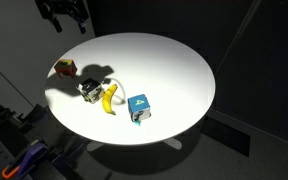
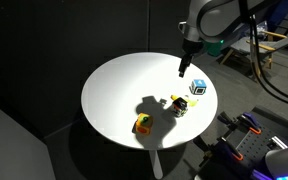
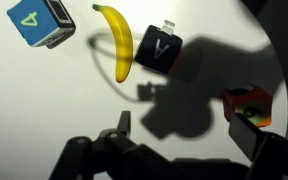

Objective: Pick up the block with the number six on it and move it to the right side of the table

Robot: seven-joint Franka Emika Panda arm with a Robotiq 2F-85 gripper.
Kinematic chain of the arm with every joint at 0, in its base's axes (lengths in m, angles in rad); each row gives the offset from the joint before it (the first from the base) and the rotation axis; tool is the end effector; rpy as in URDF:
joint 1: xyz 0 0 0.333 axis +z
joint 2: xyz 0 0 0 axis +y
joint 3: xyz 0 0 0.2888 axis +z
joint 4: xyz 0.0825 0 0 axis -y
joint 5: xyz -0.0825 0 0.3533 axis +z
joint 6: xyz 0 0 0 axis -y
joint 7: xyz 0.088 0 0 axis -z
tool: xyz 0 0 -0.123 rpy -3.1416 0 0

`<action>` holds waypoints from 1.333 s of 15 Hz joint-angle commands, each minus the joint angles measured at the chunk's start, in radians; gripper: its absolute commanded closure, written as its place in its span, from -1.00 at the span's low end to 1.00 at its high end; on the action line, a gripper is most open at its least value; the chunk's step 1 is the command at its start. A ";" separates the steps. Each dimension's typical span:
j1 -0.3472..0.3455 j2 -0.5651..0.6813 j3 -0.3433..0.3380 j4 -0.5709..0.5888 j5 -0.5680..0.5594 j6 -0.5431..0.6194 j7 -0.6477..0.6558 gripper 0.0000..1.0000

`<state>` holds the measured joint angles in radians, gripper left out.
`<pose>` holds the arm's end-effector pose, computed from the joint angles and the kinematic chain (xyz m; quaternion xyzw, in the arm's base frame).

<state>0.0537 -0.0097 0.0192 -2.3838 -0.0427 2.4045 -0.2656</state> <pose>0.4749 0.0339 0.3054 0.9827 0.1838 0.0137 0.0161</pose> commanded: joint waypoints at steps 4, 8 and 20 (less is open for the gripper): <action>0.002 0.168 0.039 0.090 0.011 0.060 -0.049 -1.00; 0.007 0.256 0.073 0.154 0.008 0.047 -0.040 -1.00; 0.102 0.486 0.116 0.281 -0.036 0.132 0.058 -1.00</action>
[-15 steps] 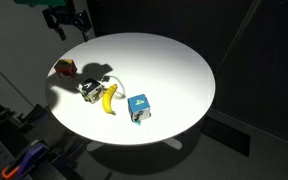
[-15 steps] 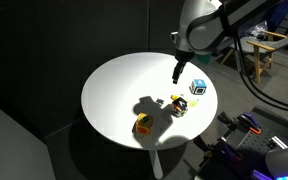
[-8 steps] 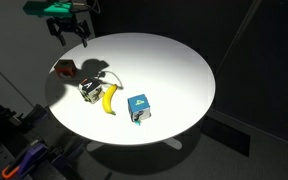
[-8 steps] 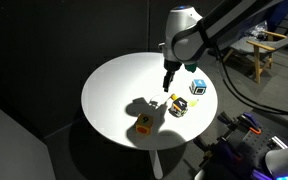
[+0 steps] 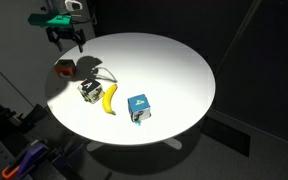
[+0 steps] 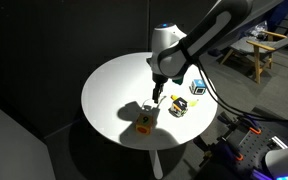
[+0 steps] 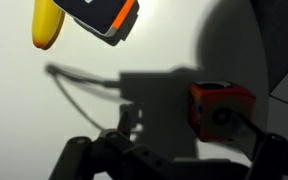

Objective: Pick up the block with the number six on it and move it to the right side of the table

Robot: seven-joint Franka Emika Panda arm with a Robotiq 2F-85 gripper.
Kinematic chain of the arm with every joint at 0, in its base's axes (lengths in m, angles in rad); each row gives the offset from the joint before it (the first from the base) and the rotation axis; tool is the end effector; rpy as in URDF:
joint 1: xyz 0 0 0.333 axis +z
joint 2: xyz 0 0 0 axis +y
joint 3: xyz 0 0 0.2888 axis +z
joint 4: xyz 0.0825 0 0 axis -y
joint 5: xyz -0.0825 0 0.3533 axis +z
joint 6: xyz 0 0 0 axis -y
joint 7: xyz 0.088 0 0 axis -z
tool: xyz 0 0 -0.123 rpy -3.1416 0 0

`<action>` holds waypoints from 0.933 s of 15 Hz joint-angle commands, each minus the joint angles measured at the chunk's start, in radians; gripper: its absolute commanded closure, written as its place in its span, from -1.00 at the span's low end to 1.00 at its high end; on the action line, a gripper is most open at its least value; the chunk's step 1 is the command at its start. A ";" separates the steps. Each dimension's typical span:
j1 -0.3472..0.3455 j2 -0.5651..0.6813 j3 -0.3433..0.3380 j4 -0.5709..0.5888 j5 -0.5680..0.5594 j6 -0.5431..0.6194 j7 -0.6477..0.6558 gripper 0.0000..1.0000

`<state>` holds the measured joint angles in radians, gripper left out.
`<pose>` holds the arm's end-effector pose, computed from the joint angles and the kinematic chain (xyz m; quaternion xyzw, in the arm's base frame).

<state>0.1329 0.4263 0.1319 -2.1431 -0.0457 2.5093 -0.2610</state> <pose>0.5170 0.1421 0.1834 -0.9615 -0.2730 0.0278 0.0143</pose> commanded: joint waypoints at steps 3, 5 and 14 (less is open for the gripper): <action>0.058 0.088 0.000 0.044 -0.044 0.092 0.093 -1.00; 0.077 0.109 0.003 0.047 -0.050 0.127 0.104 -1.00; 0.170 0.189 -0.028 0.054 -0.123 0.245 0.186 -1.00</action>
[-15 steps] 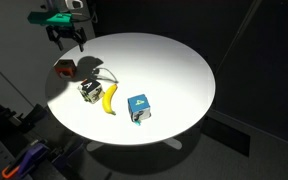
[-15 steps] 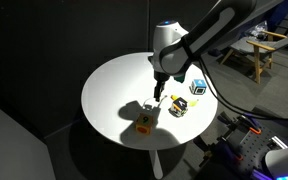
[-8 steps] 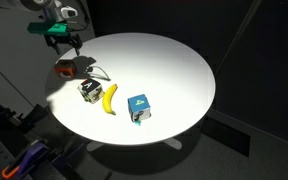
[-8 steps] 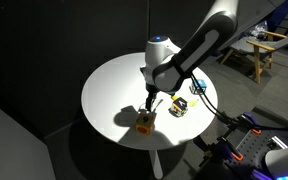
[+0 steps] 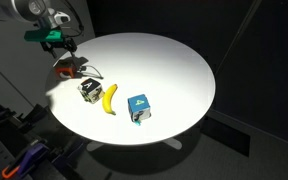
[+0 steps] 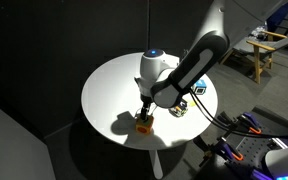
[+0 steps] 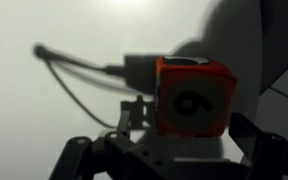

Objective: Pick up the block with the number six on it and move it to the right side of the table

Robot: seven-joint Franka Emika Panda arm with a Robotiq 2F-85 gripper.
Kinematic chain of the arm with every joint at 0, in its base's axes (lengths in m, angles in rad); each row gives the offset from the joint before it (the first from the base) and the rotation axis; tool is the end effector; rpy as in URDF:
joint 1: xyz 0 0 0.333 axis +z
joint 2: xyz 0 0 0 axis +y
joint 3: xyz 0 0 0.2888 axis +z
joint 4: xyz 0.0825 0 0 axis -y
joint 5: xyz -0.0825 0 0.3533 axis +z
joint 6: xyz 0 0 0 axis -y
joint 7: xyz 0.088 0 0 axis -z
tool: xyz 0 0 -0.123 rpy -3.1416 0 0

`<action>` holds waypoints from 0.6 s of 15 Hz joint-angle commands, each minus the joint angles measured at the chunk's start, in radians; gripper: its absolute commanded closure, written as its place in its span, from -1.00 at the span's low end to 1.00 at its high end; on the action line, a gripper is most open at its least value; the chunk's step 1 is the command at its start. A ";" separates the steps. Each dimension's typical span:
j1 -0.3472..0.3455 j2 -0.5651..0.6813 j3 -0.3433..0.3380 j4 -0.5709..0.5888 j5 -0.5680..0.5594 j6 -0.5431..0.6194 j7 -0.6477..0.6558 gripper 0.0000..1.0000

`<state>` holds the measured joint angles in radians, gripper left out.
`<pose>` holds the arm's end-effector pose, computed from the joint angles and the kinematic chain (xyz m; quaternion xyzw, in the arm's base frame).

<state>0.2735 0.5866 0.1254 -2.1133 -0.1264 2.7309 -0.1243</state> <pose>0.5011 0.2188 0.1262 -0.9527 -0.3032 -0.0180 0.0107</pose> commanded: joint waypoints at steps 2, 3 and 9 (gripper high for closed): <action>0.041 0.043 -0.026 0.025 -0.049 0.037 0.058 -1.00; 0.047 0.048 -0.028 0.026 -0.052 0.042 0.063 -1.00; 0.061 0.072 -0.035 0.029 -0.051 0.051 0.067 -1.00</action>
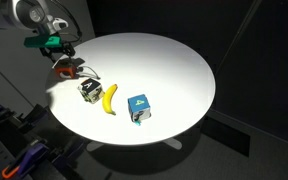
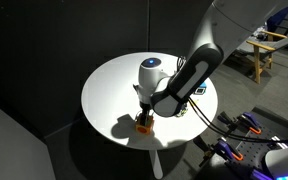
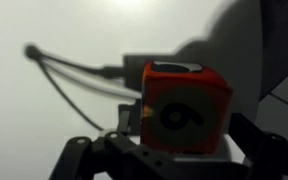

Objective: Pick up the block with the number six on it and move it to the right side of the table

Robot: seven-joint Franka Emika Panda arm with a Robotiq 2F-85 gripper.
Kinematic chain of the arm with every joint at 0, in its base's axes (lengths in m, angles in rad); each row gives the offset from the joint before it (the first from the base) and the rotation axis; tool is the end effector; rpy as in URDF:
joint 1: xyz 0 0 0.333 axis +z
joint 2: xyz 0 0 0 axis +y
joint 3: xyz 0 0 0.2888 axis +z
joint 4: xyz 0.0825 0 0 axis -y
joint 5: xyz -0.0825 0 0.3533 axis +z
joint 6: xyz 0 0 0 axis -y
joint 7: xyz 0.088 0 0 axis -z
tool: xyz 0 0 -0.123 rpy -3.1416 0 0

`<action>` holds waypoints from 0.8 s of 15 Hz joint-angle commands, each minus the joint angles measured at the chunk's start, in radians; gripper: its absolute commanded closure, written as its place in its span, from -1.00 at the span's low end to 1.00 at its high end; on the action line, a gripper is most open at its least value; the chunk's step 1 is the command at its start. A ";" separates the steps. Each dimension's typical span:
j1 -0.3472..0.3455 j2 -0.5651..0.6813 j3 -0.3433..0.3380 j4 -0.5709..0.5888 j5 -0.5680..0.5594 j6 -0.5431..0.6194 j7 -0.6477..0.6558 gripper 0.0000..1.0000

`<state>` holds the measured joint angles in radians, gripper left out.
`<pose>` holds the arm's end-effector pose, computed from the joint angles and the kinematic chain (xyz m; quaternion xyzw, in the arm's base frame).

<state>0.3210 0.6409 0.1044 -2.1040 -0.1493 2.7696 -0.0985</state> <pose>0.4909 0.2320 0.1024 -0.9490 -0.3149 -0.0151 0.0054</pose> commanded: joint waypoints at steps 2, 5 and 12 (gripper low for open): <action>0.015 0.023 -0.015 0.019 -0.021 0.026 0.055 -1.00; 0.018 0.033 -0.018 0.020 -0.015 0.055 0.079 -1.00; 0.018 0.056 -0.020 0.025 -0.008 0.074 0.103 -0.50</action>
<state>0.3231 0.6827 0.1012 -2.0960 -0.1493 2.8347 -0.0287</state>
